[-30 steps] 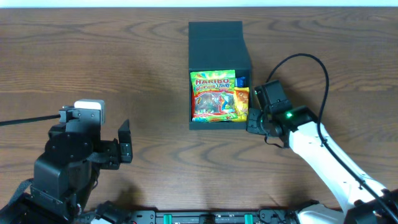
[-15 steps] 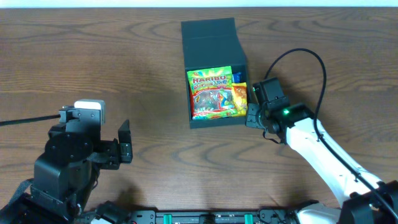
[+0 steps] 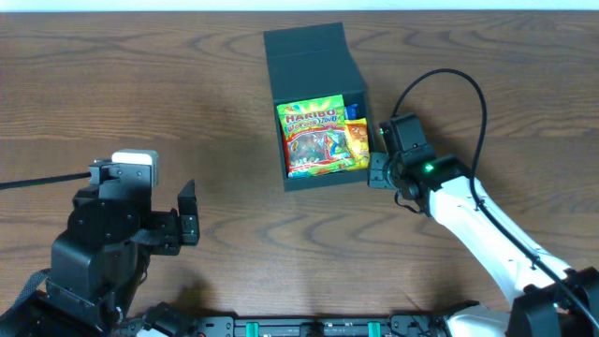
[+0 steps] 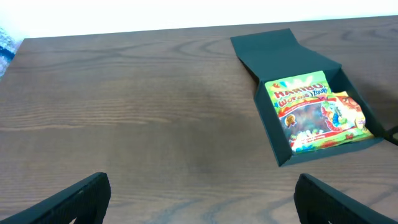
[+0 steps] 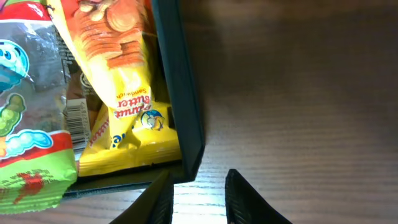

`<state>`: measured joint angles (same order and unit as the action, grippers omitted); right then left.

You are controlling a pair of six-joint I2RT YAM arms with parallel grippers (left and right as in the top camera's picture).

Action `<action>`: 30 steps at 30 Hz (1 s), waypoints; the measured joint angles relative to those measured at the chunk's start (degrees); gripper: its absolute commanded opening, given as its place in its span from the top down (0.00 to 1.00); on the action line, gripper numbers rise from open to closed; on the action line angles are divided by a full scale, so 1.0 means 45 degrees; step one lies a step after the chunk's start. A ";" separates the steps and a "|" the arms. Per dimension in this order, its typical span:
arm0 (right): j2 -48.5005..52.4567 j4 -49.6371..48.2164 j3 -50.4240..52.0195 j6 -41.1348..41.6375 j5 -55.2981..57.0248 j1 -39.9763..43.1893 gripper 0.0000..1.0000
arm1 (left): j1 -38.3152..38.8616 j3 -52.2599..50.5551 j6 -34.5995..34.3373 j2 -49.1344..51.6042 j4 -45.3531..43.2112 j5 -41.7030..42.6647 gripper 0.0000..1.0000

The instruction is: Pack container

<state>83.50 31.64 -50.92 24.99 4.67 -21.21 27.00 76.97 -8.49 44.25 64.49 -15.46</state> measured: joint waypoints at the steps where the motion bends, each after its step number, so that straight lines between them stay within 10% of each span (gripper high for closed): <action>1: 0.0010 -0.0024 0.0000 -0.0039 -0.0097 0.0005 0.72 | 0.0000 0.0000 0.0000 0.0000 0.0000 0.0000 0.05; 30: 0.1506 -0.1137 -0.0452 -0.1394 -0.0359 0.0384 0.74 | 0.0000 0.0000 0.0000 0.0000 0.0000 0.0000 0.05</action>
<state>90.28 26.52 -52.95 18.72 3.05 -19.49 27.00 76.97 -8.49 44.25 64.49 -15.46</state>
